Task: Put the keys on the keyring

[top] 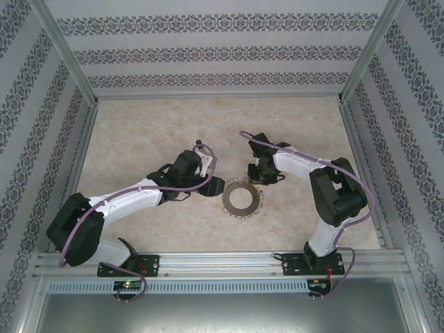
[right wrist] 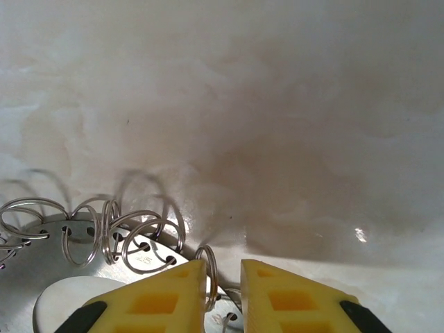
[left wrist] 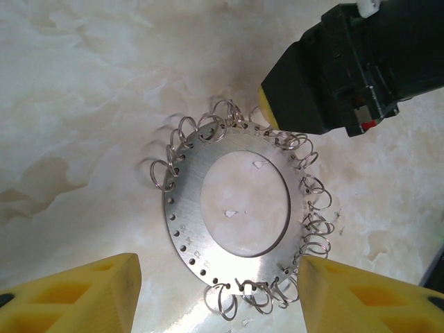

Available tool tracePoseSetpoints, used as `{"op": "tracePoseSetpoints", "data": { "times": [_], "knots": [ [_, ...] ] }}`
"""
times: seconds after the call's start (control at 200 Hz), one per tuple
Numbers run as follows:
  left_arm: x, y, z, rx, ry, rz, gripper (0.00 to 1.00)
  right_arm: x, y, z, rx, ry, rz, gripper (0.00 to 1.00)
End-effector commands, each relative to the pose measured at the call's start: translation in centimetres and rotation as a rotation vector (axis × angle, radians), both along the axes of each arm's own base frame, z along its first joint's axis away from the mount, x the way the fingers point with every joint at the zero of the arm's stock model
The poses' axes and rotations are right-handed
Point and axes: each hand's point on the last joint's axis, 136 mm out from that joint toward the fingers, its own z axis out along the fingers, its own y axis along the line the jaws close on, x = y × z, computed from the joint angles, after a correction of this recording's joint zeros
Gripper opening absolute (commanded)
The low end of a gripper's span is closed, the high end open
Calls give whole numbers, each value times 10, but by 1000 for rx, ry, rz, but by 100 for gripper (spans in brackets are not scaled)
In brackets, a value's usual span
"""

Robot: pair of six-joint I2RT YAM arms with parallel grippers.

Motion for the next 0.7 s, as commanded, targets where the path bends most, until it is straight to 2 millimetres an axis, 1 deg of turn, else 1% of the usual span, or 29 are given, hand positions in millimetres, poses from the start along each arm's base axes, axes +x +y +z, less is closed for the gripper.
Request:
{"op": "tracePoseSetpoints", "data": {
  "times": [0.0,0.32,0.41,0.56,0.694],
  "knots": [
    [5,4,12,-13,-37,9,62,5,6,0,23,2,11,21],
    [3,5,14,-16,-42,11,62,1,9,1,35,4,19,12],
    [3,6,15,-18,-46,13,62,0,10,2,40,3,22,7],
    [2,7,17,-17,-53,10,62,0,12,10,45,-28,40,0],
    [1,10,23,-18,-73,10,62,-1,12,22,40,-80,83,0]
  ]
}}
